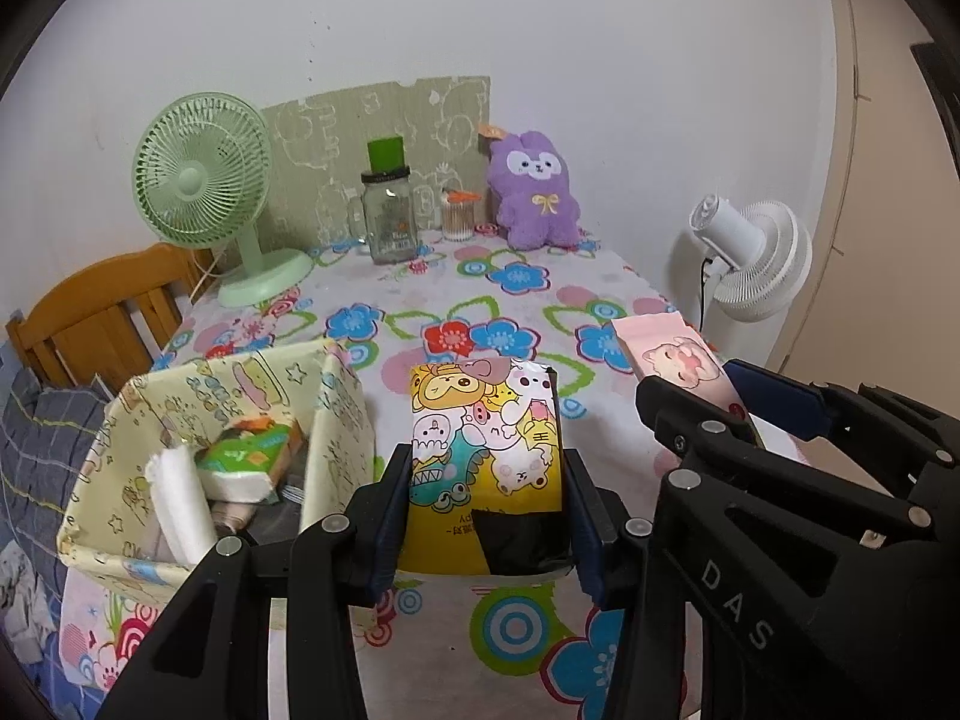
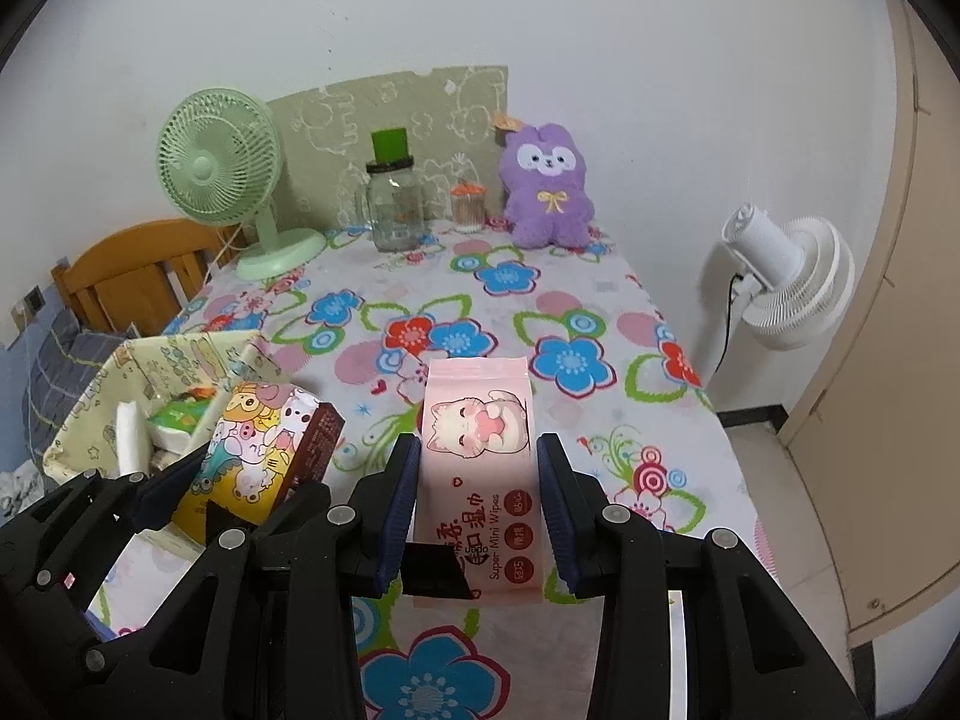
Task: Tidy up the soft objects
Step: 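Lift and carry the yellow pack and pink wipes pack over the fabric box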
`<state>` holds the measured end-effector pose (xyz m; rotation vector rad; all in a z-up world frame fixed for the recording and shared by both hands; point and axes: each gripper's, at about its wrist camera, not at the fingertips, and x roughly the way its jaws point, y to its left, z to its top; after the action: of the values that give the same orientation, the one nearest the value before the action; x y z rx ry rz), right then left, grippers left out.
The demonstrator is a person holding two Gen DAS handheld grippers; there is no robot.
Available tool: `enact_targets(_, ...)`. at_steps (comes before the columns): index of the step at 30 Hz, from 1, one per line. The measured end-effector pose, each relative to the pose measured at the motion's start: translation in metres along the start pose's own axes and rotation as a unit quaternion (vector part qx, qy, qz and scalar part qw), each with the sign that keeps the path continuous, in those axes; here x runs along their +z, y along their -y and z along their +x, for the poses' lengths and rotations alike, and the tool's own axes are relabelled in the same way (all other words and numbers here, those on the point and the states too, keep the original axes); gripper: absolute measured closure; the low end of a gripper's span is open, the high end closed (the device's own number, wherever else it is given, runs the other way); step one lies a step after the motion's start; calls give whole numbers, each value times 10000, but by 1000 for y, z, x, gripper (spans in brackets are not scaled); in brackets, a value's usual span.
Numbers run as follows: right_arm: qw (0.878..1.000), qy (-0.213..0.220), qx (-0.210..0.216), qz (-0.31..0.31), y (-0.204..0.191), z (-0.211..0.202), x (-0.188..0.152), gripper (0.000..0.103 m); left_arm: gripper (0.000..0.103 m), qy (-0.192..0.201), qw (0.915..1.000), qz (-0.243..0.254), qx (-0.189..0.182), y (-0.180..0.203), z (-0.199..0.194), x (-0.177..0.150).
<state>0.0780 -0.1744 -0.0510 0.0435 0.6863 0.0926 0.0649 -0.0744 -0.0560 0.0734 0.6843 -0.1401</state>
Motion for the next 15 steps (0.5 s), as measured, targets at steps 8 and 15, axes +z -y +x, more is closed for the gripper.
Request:
enact_targets(8, 9997, 201, 33, -139, -15, -16, 17, 61, 55, 254, 9996, -67, 123, -15, -19, 12)
enact_targets(15, 9991, 343, 95, -246, -32, -25, 29, 61, 55, 355, 9991, -145, 190, -31, -28, 20)
